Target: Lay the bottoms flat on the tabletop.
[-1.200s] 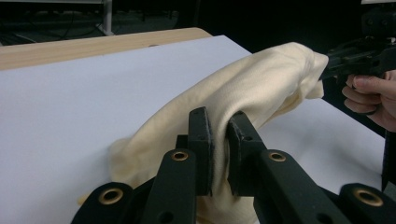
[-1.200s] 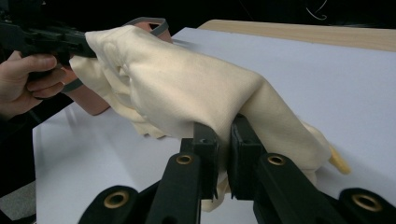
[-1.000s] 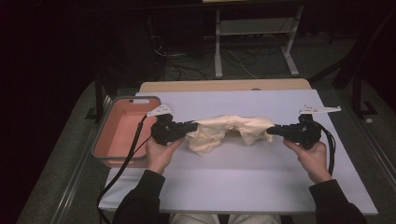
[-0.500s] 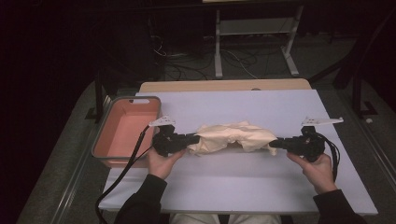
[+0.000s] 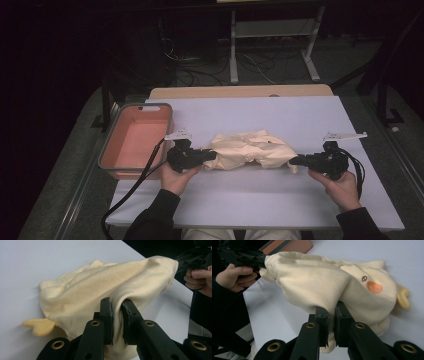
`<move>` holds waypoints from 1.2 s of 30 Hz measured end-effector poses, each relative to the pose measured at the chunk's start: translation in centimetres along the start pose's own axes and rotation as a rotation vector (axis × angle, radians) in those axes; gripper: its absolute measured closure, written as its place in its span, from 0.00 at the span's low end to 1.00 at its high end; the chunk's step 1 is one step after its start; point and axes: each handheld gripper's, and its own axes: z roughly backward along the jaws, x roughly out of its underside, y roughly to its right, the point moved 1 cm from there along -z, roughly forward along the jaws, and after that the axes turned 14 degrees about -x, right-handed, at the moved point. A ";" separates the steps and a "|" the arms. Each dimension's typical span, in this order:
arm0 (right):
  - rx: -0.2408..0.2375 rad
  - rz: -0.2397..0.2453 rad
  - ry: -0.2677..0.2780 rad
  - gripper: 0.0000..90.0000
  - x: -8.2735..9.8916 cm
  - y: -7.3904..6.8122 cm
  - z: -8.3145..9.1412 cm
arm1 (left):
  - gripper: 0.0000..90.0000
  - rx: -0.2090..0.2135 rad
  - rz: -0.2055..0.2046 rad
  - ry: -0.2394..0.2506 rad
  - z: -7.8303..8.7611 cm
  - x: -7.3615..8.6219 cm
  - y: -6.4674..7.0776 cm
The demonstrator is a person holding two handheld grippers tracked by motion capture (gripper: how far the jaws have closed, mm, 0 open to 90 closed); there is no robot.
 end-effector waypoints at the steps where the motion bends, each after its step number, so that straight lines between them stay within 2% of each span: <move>1: 0.000 -0.003 -0.007 0.91 0.2 0.0 -0.1 | 0.87 0.002 0.001 -0.012 -0.1 0.1 0.0; 4: 0.000 -0.015 -0.025 0.91 0.6 0.0 -0.2 | 0.86 0.000 -0.015 -0.054 -0.6 0.7 0.3; 11: -0.002 -0.026 -0.042 0.90 1.2 0.1 -0.2 | 0.84 0.004 -0.030 -0.078 -0.9 1.1 0.6; 18: -0.005 -0.031 -0.059 0.90 1.7 0.1 -0.3 | 0.77 0.001 -0.042 -0.106 -1.2 1.6 0.7; 22: -0.007 -0.033 -0.071 0.90 1.9 0.0 -0.3 | 0.72 0.015 -0.021 -0.111 -1.1 1.8 0.4; 26: -0.010 -0.031 -0.091 0.90 2.1 -0.3 -0.4 | 0.67 0.024 -0.025 -0.139 -1.0 1.6 0.1; 36: -0.017 -0.039 -0.140 0.90 3.0 -0.7 -0.6 | 0.54 0.016 -0.053 -0.128 -0.4 1.2 0.0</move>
